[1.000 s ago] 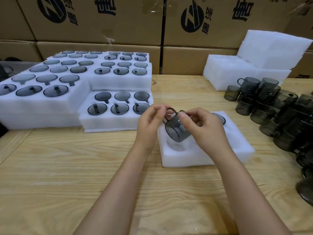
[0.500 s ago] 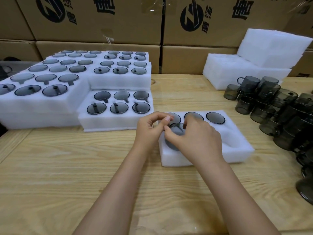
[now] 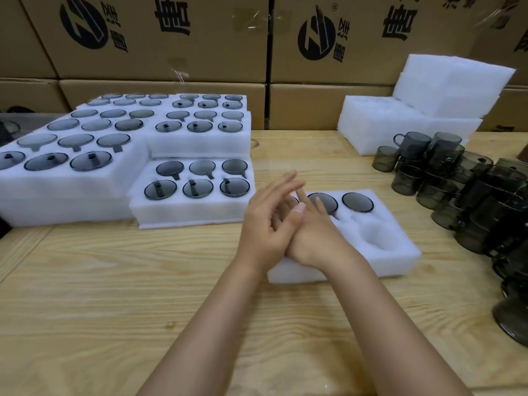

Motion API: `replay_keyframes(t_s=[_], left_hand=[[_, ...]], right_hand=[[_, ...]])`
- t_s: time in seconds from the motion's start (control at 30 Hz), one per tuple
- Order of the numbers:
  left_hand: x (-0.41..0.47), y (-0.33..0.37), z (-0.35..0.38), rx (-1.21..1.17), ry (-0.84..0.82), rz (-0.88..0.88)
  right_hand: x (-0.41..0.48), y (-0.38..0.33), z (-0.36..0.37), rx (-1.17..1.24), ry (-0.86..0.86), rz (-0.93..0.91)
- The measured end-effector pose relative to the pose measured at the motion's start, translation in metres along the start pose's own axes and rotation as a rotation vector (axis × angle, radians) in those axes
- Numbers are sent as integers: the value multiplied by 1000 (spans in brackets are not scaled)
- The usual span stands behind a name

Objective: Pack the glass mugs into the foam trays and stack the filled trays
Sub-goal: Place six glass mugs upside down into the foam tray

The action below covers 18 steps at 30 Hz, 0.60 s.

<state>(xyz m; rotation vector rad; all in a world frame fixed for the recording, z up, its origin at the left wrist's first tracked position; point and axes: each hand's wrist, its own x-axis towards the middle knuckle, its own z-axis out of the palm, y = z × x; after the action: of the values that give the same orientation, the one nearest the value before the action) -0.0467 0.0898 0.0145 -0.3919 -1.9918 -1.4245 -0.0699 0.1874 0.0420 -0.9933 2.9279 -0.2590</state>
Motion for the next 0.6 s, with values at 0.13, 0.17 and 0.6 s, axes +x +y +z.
replay_keyframes(t_s=[0.13,0.17,0.6], left_hand=[[1,-4,0,137,-240,-123],[1,-5,0,140,-251,-153],[0,-12,2,-67,-139,-238]], right_hand=[[4,3,14,-193,-79,88],[6,3,15,-204,-79,98],[1,5,20,-72,72,35]])
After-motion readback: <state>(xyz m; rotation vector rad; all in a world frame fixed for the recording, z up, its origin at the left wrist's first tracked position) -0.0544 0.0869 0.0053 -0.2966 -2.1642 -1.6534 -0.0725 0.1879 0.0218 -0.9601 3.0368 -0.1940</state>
